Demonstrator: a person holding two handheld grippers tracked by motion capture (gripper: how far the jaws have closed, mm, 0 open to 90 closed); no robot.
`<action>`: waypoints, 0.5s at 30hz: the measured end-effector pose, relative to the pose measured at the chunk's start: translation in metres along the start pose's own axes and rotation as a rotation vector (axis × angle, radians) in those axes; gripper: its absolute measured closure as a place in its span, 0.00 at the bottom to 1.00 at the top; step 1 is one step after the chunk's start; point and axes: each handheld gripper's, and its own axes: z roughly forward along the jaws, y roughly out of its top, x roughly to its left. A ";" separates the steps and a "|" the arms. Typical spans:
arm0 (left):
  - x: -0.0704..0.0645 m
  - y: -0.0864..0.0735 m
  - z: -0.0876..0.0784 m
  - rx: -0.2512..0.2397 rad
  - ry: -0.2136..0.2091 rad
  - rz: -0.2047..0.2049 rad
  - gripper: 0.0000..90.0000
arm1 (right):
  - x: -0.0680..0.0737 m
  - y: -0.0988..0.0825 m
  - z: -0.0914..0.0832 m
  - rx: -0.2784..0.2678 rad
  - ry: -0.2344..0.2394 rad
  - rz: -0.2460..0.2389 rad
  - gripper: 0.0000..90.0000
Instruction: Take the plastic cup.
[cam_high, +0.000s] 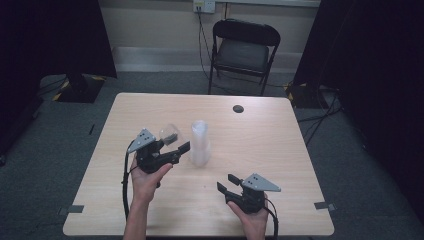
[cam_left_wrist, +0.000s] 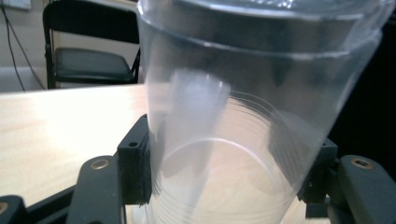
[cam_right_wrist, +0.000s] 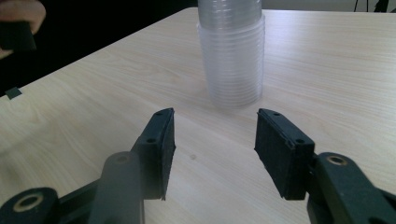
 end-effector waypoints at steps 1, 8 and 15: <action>0.000 -0.003 -0.001 0.004 0.005 -0.001 0.41 | 0.000 0.000 0.000 -0.001 0.006 0.000 0.54; 0.002 -0.023 -0.014 0.001 0.027 -0.030 0.41 | 0.001 -0.002 0.004 0.017 -0.011 0.001 0.49; 0.004 -0.045 -0.020 0.048 0.015 -0.115 0.41 | 0.007 -0.002 0.010 0.015 0.013 -0.029 0.49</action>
